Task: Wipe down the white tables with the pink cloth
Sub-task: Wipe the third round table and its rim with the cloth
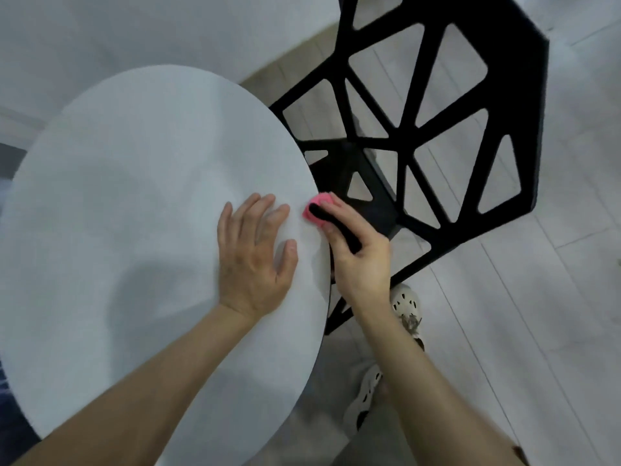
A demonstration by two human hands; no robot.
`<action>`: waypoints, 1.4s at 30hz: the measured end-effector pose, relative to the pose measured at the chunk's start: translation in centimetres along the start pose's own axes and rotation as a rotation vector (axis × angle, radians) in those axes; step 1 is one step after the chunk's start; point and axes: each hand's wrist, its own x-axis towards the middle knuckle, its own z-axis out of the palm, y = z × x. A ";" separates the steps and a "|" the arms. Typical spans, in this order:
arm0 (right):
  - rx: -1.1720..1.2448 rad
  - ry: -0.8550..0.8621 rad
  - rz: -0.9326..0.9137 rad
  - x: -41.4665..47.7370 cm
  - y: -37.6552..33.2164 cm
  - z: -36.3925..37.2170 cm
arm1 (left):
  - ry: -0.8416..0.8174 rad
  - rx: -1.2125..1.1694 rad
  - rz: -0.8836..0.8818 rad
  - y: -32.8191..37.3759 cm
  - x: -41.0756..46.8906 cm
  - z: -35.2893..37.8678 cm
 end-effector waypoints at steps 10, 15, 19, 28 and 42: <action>-0.162 -0.339 -0.105 18.7 -5.4 6.8 | -0.039 -0.007 0.004 0.3 -0.2 -0.7; -0.061 -0.270 -0.018 10.0 -3.4 1.4 | 0.096 -0.037 -0.103 -1.7 3.3 -1.5; -0.092 -0.268 0.006 6.4 -2.4 -0.5 | 0.187 0.075 -0.493 -3.5 8.6 -0.3; -0.257 -0.703 -0.150 29.8 -7.8 17.7 | 0.133 0.165 -0.576 -3.6 8.9 1.6; -0.276 -0.684 -0.003 27.3 -7.4 13.7 | 0.118 0.136 -0.584 -3.2 8.2 1.8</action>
